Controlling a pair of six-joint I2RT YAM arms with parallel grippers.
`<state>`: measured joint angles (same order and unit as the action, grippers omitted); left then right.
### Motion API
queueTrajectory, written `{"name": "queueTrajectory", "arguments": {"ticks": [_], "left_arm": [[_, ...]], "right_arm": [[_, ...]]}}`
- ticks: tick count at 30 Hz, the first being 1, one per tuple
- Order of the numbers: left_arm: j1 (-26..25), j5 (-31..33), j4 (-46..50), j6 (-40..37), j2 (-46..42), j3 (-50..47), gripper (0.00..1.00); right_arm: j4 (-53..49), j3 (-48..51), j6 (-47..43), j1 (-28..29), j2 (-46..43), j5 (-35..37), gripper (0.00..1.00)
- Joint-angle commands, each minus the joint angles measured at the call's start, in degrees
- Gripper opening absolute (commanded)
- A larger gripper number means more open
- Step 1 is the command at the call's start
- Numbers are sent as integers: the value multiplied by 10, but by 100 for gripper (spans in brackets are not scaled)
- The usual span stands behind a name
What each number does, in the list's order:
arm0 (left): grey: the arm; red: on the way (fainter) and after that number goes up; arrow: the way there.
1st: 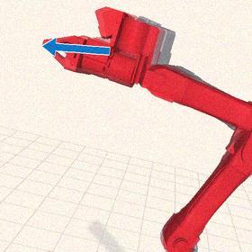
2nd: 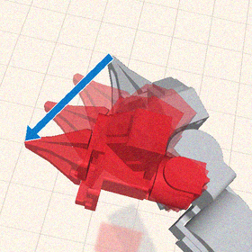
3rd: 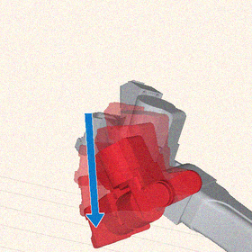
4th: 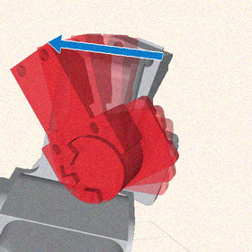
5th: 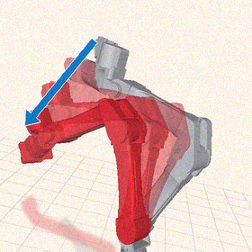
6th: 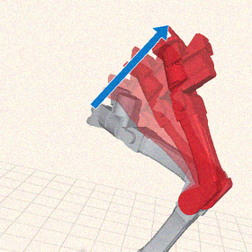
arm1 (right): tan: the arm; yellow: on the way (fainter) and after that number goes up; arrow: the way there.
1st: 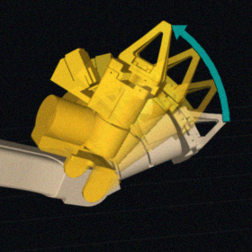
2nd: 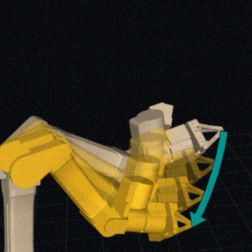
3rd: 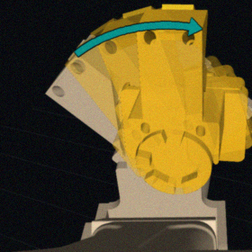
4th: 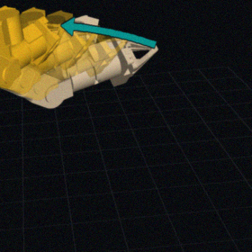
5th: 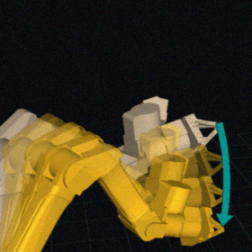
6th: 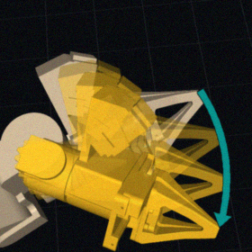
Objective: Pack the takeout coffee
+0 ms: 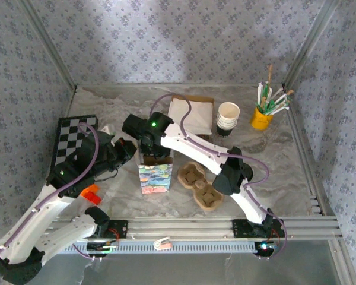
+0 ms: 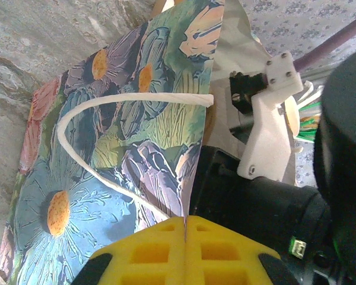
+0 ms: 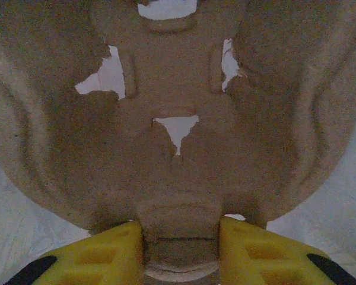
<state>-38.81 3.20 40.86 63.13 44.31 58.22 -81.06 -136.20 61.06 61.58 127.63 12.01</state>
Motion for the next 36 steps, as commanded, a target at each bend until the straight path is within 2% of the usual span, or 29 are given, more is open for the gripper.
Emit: {"name": "queueTrajectory", "arguments": {"ticks": [1, 9, 26, 36], "left_arm": [[-4, -2, -5, 5, -9, -3, 0], [-2, 16, 14, -2, -17, -5, 0], [2, 10, 14, 6, -23, -17, 0], [3, 31, 37, -3, -15, -1, 0]], "right_arm": [[4, 15, 19, -7, 4, -8, 35], [40, 59, 16, -13, -5, -19, 35], [117, 158, 20, -25, -12, -46, 35], [109, 181, 14, -26, -51, -22, 35]]}}
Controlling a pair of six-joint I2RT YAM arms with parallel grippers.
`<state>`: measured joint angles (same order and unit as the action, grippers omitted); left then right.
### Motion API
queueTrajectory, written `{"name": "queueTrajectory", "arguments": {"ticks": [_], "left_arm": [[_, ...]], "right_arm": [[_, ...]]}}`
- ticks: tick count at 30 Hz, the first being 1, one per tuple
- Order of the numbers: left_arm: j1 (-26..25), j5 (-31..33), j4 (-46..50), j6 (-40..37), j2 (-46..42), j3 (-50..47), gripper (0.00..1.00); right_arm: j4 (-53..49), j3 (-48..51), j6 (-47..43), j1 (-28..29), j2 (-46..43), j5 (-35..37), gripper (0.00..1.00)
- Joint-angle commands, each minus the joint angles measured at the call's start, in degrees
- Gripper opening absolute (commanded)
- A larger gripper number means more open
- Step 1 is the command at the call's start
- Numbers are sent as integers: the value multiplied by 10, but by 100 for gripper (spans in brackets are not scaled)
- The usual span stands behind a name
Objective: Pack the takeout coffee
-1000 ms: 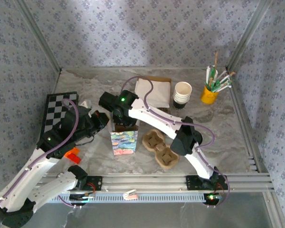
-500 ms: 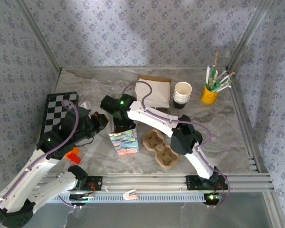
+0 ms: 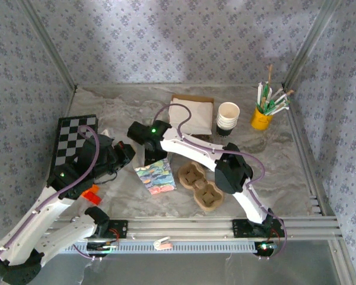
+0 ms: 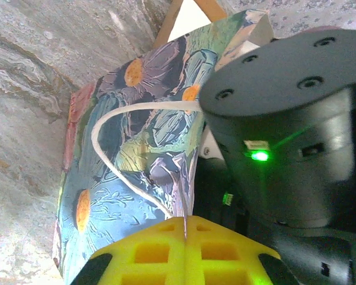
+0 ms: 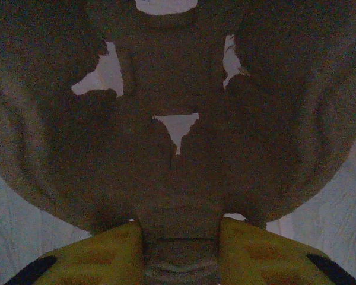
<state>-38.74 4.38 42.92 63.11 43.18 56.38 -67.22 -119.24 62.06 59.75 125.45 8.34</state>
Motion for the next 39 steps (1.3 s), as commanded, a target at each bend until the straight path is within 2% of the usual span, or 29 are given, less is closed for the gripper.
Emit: {"name": "queueTrajectory", "arguments": {"ticks": [1, 10, 21, 29, 39], "left_arm": [[3, 20, 17, 0, -3, 16, 0], [2, 38, 42, 7, 0, 33, 0], [2, 5, 2, 0, 8, 36, 0], [-2, 11, -6, 0, 10, 40, 0], [-6, 6, -10, -2, 20, 41, 0]], "right_arm": [[-32, 9, 4, -8, -33, 13, 35], [-34, -4, -5, -7, -62, 21, 37], [-8, 22, -8, -12, -31, 22, 38], [16, 44, -5, -11, -27, 27, 39], [-14, 35, -8, -9, -21, 58, 44]]}}
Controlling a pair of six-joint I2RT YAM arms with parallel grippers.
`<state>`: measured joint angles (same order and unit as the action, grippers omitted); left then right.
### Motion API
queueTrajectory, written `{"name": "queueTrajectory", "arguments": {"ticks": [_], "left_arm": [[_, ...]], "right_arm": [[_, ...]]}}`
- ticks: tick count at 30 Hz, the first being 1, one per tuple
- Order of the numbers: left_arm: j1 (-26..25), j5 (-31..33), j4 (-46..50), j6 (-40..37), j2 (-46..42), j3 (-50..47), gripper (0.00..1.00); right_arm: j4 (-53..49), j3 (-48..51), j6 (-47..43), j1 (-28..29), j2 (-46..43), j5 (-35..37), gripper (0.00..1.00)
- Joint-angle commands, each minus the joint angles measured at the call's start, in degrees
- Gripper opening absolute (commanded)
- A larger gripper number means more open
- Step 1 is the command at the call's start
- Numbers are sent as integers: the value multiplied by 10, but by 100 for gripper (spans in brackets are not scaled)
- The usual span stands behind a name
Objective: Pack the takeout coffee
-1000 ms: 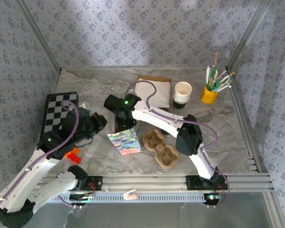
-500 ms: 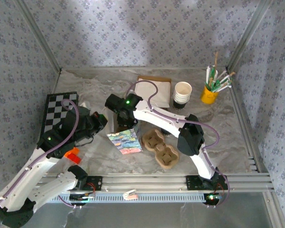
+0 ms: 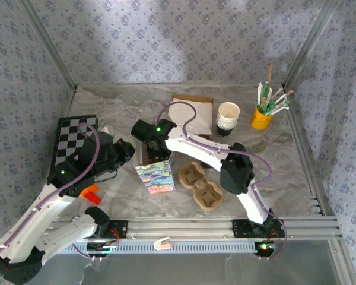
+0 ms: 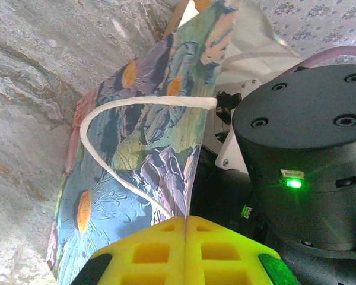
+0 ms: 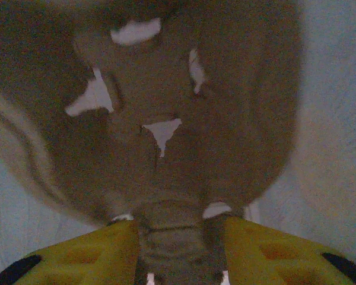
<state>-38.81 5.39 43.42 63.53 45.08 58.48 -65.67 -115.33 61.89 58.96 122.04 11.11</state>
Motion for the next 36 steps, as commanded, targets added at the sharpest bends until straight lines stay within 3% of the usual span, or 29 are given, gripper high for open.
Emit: {"name": "queueTrajectory", "arguments": {"ticks": [1, 29, 36], "left_arm": [[-6, -3, -16, -7, 1, 20, 0], [-15, 22, 10, -26, 24, 38, 1], [-16, 23, 18, -30, 23, 37, 10]], "right_arm": [[-32, -7, -7, -1, 15, 30, 45], [-86, -95, -26, 17, 8, 75, 66], [-88, -90, -27, 18, -2, 75, 71]]}}
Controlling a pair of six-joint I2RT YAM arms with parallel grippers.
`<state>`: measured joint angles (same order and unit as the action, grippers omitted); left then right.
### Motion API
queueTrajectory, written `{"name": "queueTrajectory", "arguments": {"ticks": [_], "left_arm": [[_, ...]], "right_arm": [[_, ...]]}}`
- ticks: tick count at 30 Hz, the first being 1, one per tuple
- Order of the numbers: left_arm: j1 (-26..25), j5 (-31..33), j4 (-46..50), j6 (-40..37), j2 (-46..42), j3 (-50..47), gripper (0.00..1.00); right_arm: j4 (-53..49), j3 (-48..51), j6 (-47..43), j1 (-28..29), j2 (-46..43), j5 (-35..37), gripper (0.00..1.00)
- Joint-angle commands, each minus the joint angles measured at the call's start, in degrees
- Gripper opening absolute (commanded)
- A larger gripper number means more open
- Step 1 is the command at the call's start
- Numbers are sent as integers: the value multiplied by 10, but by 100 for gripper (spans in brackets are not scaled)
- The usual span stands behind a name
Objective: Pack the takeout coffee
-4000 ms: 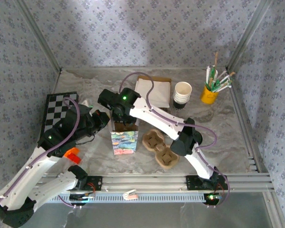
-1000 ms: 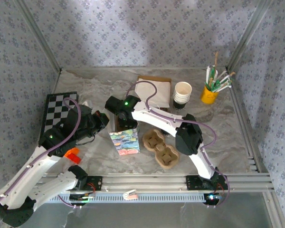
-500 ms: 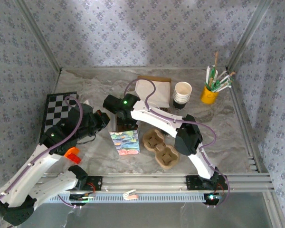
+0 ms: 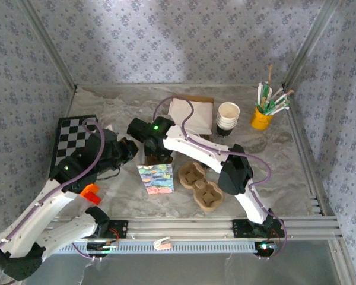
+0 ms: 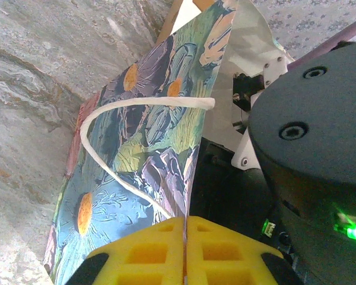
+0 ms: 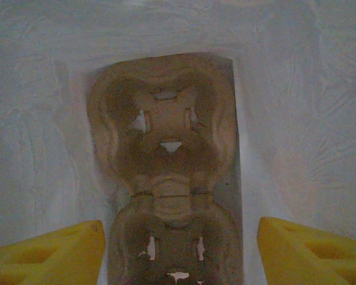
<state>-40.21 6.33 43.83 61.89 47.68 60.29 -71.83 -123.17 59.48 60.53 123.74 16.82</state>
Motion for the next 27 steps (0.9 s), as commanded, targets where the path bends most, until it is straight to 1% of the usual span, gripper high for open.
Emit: {"name": "queueTrajectory", "arguments": {"ticks": [1, 5, 9, 19, 27], "left_arm": [[-2, 15, 15, -15, -3, 20, 10], [-2, 16, 16, -16, -4, 19, 10], [-4, 17, 16, -19, -2, 21, 5], [-9, 19, 11, -21, 3, 23, 0], [-15, 26, 10, -19, 4, 24, 0]], "right_arm": [[-27, -12, -3, 4, -21, 20, 72], [-30, -13, -5, 6, -27, 23, 75], [-35, -14, -5, 8, -34, 30, 78], [-37, -16, -9, 12, -45, 27, 85], [-21, -2, -15, 8, -45, 8, 85]]}}
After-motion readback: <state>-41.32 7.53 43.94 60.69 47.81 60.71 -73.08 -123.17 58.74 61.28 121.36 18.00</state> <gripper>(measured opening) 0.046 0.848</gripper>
